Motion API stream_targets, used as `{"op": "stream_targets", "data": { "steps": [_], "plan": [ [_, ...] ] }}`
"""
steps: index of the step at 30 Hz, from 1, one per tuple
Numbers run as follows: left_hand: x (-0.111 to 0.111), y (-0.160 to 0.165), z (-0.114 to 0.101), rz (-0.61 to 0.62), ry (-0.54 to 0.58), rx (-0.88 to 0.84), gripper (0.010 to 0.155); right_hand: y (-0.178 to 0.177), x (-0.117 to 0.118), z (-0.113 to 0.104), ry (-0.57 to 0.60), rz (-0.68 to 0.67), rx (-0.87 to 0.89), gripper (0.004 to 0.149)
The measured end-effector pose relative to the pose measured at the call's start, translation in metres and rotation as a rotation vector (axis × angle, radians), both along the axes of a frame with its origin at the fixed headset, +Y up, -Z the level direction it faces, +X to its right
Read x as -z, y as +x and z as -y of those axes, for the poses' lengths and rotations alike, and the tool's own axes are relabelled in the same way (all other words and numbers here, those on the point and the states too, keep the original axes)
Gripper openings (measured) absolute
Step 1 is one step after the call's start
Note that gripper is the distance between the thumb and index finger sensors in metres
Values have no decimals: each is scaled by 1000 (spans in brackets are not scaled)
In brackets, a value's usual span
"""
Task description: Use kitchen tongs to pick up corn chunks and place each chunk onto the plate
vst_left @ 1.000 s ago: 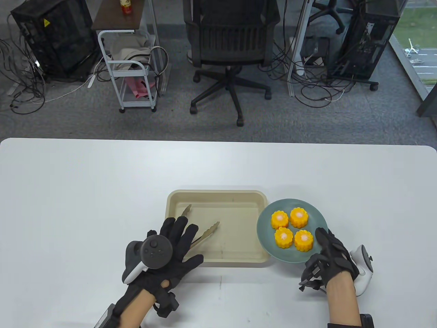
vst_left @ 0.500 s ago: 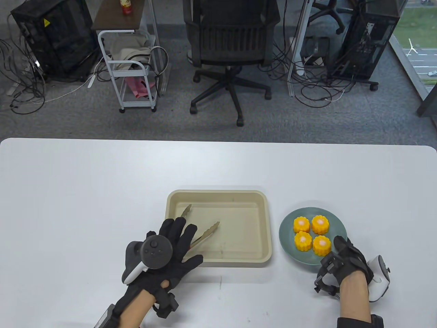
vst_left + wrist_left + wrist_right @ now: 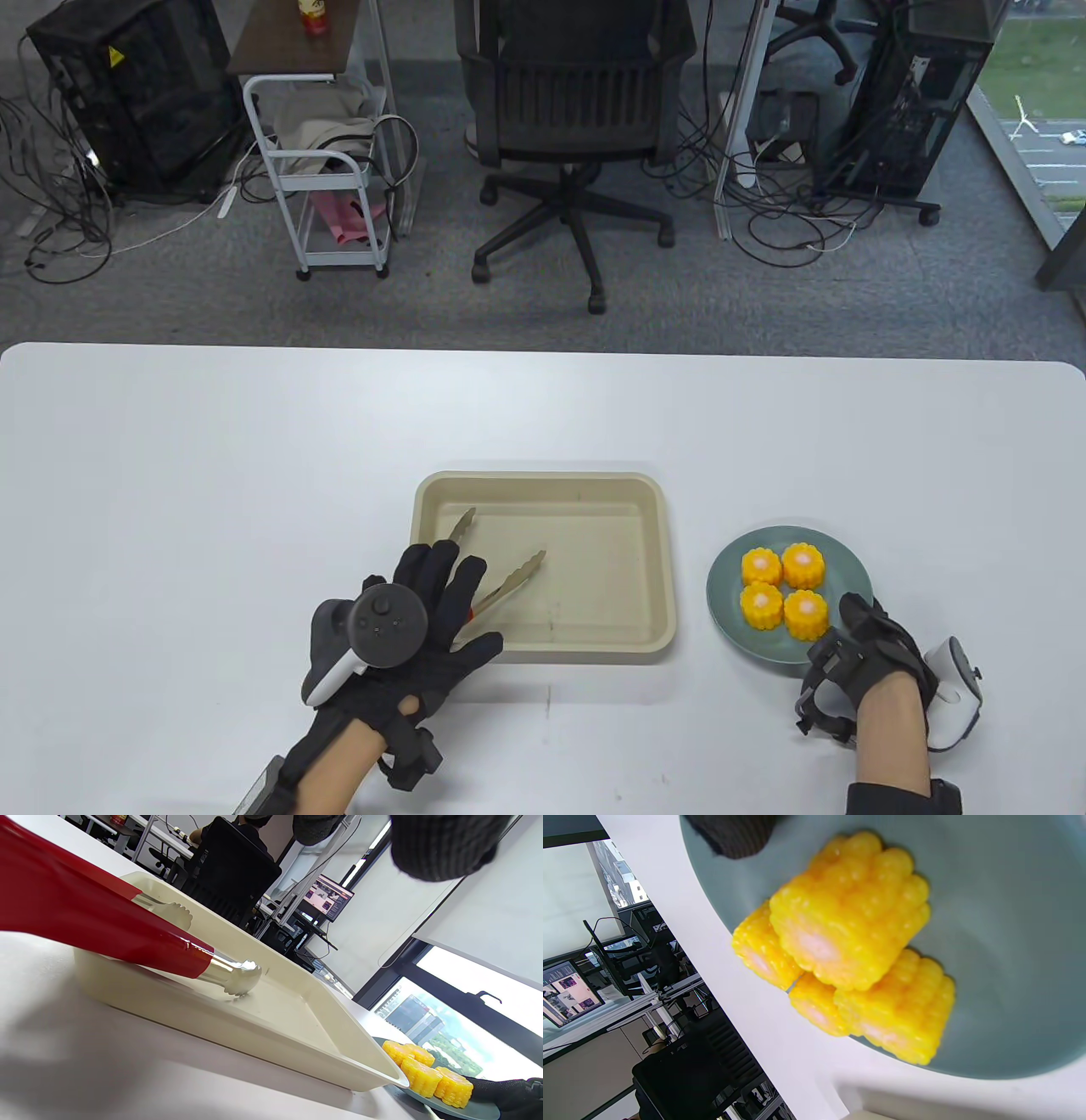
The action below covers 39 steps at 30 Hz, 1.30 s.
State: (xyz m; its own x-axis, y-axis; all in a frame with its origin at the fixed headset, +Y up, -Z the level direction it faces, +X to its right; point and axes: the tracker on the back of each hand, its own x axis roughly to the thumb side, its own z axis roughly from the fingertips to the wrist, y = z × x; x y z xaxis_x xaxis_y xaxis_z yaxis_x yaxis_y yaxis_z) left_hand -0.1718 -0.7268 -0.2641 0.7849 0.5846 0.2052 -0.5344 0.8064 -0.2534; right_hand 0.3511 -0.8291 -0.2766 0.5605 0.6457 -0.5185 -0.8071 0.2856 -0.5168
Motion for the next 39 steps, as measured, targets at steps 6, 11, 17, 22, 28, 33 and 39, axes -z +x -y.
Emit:
{"op": "stream_targets", "data": {
  "steps": [6, 11, 17, 22, 28, 33, 39],
  "plan": [
    [0, 0, 0, -1, 3, -1, 85, 7, -1, -14, 8, 0, -187, 64],
    [0, 0, 0, -2, -3, 3, 85, 7, 0, -41, 21, 17, -531, 72],
    [1, 1, 0, -5, -4, -2, 85, -14, 6, -78, 124, -33, -830, 73],
    [1, 2, 1, 0, -5, -1, 85, -62, 6, -122, 438, -163, -1062, 68],
    [1, 3, 1, 5, -8, -8, 85, -153, -9, -156, 825, -533, -1172, 67],
    [1, 4, 1, 8, -6, -5, 85, -218, -19, -135, 773, -876, -1578, 72],
    [0, 8, 0, 33, -9, -6, 85, -234, -17, -118, 725, -1006, -1525, 75]
  ]
}}
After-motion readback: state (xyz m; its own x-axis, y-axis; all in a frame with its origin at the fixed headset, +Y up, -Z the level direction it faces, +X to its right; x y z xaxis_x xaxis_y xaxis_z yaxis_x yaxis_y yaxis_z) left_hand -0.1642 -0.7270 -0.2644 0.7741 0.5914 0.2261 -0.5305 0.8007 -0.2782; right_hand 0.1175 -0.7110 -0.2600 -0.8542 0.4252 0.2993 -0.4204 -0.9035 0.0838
